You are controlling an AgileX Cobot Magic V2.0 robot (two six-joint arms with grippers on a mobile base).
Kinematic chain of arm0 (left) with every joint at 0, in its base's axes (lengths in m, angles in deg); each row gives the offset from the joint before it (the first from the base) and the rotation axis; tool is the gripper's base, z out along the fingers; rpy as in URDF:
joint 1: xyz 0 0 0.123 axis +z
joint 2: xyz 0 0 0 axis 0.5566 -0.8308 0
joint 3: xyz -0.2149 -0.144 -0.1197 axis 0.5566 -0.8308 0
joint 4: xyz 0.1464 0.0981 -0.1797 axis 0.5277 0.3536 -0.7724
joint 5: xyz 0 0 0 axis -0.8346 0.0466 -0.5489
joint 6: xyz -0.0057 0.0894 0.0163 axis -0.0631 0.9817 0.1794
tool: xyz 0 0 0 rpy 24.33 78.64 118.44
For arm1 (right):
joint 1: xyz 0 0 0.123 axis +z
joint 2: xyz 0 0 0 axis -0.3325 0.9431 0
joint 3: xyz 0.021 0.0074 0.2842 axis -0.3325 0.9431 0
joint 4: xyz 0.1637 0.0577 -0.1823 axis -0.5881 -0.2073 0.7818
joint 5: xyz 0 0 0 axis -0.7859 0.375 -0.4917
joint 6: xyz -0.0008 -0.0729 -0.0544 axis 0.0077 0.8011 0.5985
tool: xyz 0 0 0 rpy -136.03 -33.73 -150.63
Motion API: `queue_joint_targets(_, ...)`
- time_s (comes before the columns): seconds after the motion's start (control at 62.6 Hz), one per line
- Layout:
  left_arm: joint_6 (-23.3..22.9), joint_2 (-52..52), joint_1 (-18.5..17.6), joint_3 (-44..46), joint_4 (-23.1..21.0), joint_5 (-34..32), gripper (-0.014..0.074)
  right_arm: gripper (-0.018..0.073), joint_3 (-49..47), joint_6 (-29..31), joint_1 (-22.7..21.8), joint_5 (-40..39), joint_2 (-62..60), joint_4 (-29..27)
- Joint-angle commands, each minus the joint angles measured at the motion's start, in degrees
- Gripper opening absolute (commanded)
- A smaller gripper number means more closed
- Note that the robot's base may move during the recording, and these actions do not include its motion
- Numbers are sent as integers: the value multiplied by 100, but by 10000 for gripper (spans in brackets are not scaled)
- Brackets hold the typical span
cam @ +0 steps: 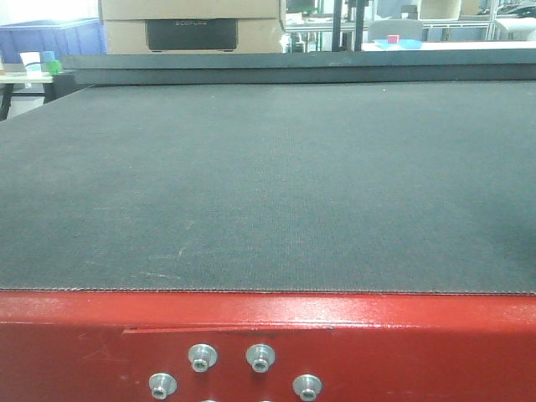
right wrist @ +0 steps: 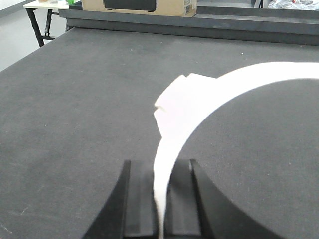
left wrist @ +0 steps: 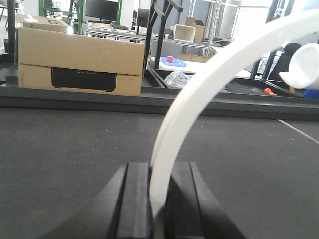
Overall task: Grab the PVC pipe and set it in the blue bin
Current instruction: 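Raise both held clamps up off the bench, then drive the base away from the bench to the blue bin shelf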
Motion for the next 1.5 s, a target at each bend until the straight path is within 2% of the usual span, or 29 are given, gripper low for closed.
queue_joint_targets(0.0,-27,31,-43,0,-8,-122,-111,-160,-49,39,3,-175,-26,4)
queue_joint_targets(1.486,-27,42,-43,0,-8,-124,-111,-160,-49,39,3,-175,-26,4)
